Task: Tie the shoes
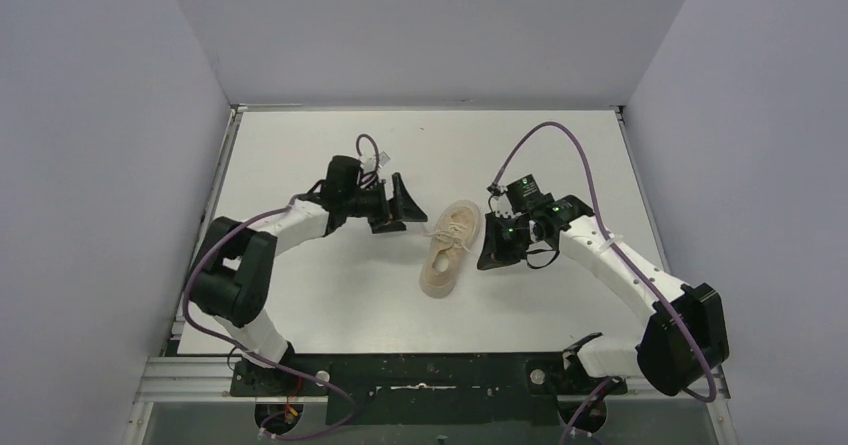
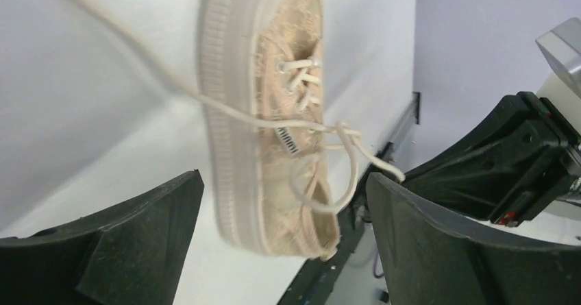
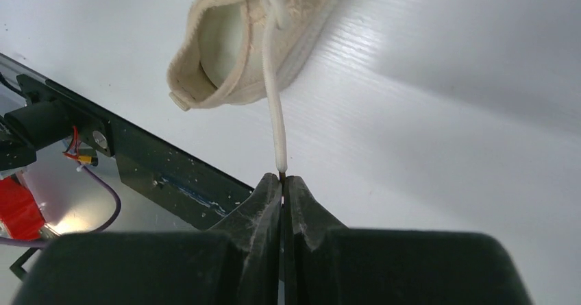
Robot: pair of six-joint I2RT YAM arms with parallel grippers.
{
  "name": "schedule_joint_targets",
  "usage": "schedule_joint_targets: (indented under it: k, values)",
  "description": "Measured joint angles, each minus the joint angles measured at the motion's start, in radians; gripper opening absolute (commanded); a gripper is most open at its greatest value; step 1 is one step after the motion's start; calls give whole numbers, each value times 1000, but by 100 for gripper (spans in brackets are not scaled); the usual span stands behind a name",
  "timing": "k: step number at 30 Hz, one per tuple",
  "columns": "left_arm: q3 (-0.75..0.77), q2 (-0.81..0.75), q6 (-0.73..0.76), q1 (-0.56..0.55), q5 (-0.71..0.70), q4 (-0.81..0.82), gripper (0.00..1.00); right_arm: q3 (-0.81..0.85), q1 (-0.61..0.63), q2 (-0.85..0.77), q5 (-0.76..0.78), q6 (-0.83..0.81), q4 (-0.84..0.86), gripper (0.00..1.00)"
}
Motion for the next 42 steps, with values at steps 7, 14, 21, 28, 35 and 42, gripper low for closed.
schedule_joint_targets:
  k: [7,14,21,28,35,42]
  values:
    - [113,-107,535,74,-159,-315,80,3,-90,-2,-51,-35,-82,0]
    - [114,-34,990,-55,-222,-292,85,21,-114,-2,-97,-50,-113,0]
    - [227,149,1280,-102,-256,-319,87,44,-178,-2,-126,-94,-164,0]
    - [294,204,1455,-184,-336,-340,67,68,-238,-2,-169,-134,-190,0]
    - [362,247,1460,-188,-307,-391,2,89,-257,6,-198,-168,-235,0]
    - [200,119,1297,-181,-359,-395,0,115,-282,-38,-174,-177,-327,0]
